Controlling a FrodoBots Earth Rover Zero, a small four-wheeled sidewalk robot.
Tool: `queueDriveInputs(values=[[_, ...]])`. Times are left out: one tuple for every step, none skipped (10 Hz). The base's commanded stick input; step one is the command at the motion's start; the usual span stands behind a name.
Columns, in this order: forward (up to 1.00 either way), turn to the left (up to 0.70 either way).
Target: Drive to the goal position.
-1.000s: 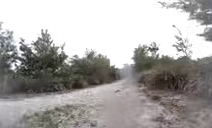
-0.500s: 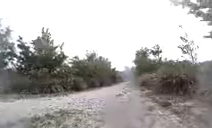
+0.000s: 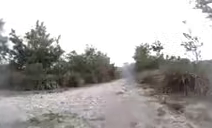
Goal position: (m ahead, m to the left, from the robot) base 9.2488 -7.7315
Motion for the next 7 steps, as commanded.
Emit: queueDriveInputs(values=[[0.60,0.00],[0.60,0.00],[0.60,0.00],[0.60,0.00],[0.60,0.00],[0.60,0.00],[0.60,0.15]])
